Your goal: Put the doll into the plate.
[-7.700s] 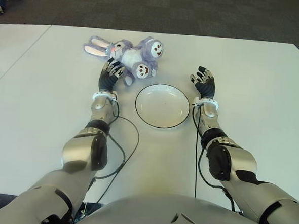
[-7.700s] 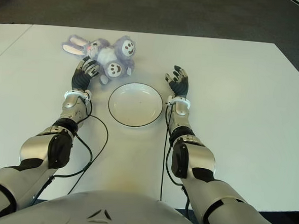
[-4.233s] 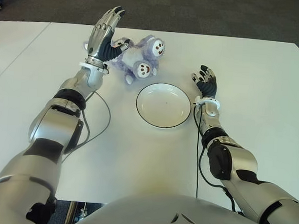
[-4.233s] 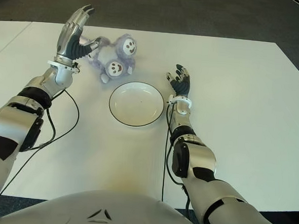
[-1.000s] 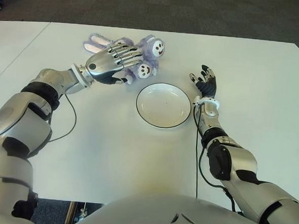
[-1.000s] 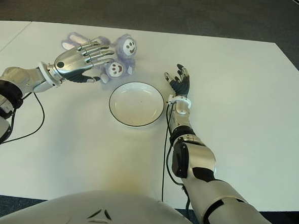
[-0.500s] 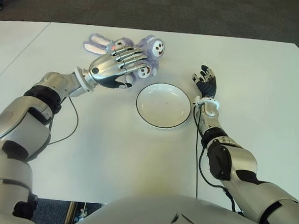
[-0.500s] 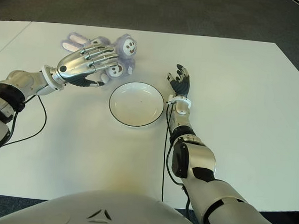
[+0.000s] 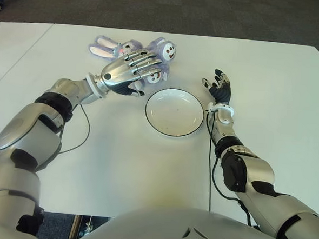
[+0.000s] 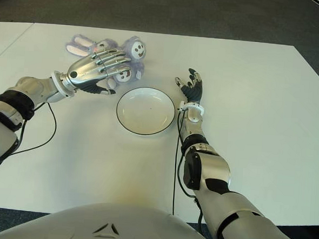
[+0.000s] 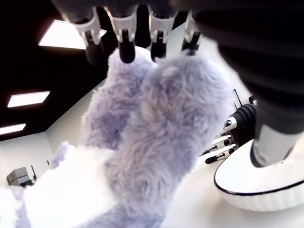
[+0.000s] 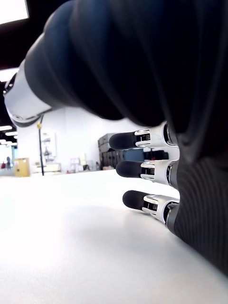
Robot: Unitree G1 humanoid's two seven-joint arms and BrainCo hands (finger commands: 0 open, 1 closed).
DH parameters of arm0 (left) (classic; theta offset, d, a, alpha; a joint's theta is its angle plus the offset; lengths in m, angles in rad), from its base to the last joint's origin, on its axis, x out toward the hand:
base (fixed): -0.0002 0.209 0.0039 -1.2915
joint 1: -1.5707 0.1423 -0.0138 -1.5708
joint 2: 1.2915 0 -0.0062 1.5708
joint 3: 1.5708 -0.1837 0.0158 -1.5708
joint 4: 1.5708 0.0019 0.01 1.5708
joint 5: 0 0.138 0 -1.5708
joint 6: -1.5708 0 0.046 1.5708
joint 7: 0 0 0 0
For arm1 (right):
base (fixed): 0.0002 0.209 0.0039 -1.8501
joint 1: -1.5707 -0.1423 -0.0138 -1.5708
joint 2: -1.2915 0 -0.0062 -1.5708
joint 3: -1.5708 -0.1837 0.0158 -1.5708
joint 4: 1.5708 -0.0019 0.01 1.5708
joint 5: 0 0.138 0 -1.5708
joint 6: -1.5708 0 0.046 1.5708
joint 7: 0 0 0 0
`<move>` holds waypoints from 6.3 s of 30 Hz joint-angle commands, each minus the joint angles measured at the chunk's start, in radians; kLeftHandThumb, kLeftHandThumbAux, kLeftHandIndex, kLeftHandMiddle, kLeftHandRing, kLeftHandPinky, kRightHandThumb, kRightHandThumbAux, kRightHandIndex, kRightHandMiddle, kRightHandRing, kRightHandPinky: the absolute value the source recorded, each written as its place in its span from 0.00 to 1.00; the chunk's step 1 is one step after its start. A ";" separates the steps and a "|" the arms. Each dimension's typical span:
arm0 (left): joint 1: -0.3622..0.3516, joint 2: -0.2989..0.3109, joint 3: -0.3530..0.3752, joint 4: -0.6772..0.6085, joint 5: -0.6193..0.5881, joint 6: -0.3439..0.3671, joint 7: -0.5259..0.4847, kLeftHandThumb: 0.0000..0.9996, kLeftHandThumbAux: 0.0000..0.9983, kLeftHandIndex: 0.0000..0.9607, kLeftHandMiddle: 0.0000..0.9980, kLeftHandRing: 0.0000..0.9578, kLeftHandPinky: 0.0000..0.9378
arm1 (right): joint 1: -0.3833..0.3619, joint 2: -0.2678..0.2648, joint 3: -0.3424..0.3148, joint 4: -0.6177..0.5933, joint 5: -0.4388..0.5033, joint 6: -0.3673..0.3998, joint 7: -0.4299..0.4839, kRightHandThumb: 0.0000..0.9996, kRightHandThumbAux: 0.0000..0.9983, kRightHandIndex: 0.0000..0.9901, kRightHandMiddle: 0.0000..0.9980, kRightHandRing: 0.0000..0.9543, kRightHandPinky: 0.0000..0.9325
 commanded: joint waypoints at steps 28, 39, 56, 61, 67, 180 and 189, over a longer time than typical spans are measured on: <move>0.012 -0.300 0.067 0.323 -0.180 0.015 -0.261 0.26 0.62 0.00 0.00 0.01 0.00 | 0.158 0.030 -0.009 0.116 0.013 0.168 -0.016 0.38 0.90 0.19 0.13 0.08 0.07; 0.004 -0.307 0.063 0.318 -0.189 0.021 -0.280 0.22 0.57 0.00 0.00 0.04 0.00 | 0.156 0.026 -0.001 0.116 0.011 0.182 -0.015 0.39 0.89 0.18 0.11 0.06 0.05; 0.003 -0.311 0.053 0.321 -0.183 0.055 -0.295 0.21 0.60 0.00 0.00 0.04 0.00 | 0.159 0.026 -0.009 0.115 0.021 0.170 -0.005 0.42 0.88 0.20 0.12 0.07 0.06; 0.003 -0.310 0.051 0.320 -0.182 0.063 -0.295 0.18 0.63 0.00 0.01 0.04 0.00 | 0.160 0.026 -0.010 0.115 0.022 0.166 -0.004 0.42 0.88 0.20 0.12 0.08 0.07; 0.006 -0.308 0.056 0.319 -0.189 0.065 -0.295 0.16 0.68 0.00 0.03 0.04 0.03 | 0.159 0.027 -0.011 0.115 0.023 0.168 -0.005 0.45 0.88 0.21 0.13 0.09 0.09; -0.090 -0.272 0.153 0.193 -0.231 0.010 -0.014 0.72 0.70 0.46 0.86 0.89 0.92 | 0.165 0.015 -0.016 0.115 0.021 0.158 0.005 0.44 0.88 0.21 0.15 0.12 0.12; -0.140 -0.247 0.159 0.163 -0.227 -0.080 0.007 0.72 0.70 0.46 0.87 0.89 0.91 | 0.164 0.011 -0.012 0.117 0.017 0.168 0.003 0.44 0.88 0.20 0.14 0.12 0.12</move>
